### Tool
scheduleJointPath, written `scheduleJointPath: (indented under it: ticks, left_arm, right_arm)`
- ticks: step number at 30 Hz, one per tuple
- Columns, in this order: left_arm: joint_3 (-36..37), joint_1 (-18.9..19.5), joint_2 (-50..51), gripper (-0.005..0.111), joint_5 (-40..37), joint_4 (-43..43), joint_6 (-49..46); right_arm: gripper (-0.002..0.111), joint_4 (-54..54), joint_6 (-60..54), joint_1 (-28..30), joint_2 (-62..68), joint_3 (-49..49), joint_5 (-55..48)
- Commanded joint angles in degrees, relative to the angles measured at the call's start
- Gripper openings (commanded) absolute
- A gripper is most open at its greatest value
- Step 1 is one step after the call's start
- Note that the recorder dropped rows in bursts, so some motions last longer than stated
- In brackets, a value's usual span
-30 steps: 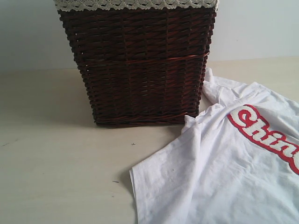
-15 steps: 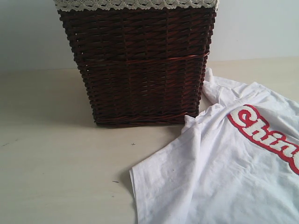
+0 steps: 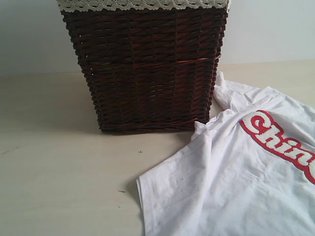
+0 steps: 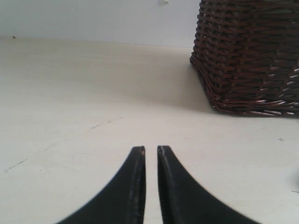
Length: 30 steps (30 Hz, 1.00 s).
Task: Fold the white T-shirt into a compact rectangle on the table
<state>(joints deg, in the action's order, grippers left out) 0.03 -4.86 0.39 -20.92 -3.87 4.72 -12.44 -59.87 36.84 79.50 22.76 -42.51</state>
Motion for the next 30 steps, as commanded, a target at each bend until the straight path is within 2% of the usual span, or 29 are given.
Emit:
scheduleJointPath:
  ticks: [1,4,11,14,23,25,30]
  left_arm:
    - [0.0,-0.3,-0.4,0.012,0.3,0.1,-0.1]
    - [0.0,-0.3,-0.4,0.012,0.3,0.1,-0.1]
    - [0.0,-0.3,-0.4,0.012,0.3,0.1,-0.1]
    - [0.0,-0.3,-0.4,0.012,0.3,0.1,-0.1]
    - [0.0,-0.3,-0.4,0.012,0.3,0.1,-0.1]
    - [0.0,-0.3,-0.4,0.012,0.3,0.1,-0.1]
    - [0.0,-0.3,-0.4,0.012,0.3,0.1,-0.1]
  right_arm:
    - [0.048,0.4,1.1,0.3,-0.3,-0.1,-1.1]
    - [0.052,-2.3,1.6,0.3,-0.3,-0.1,-0.3]
    - [0.05,-5.2,1.5,0.3,0.7,-2.4,5.5]
    - [0.042,-4.8,1.5,0.3,1.3,-2.5,6.3]
    - [0.003,-4.1,1.5,0.3,1.4,-2.5,10.0]
    - [0.0,-4.1,1.5,0.3,1.0,-2.5,10.1]
    - [0.0,-3.5,1.5,0.3,-3.8,-2.3,9.5]
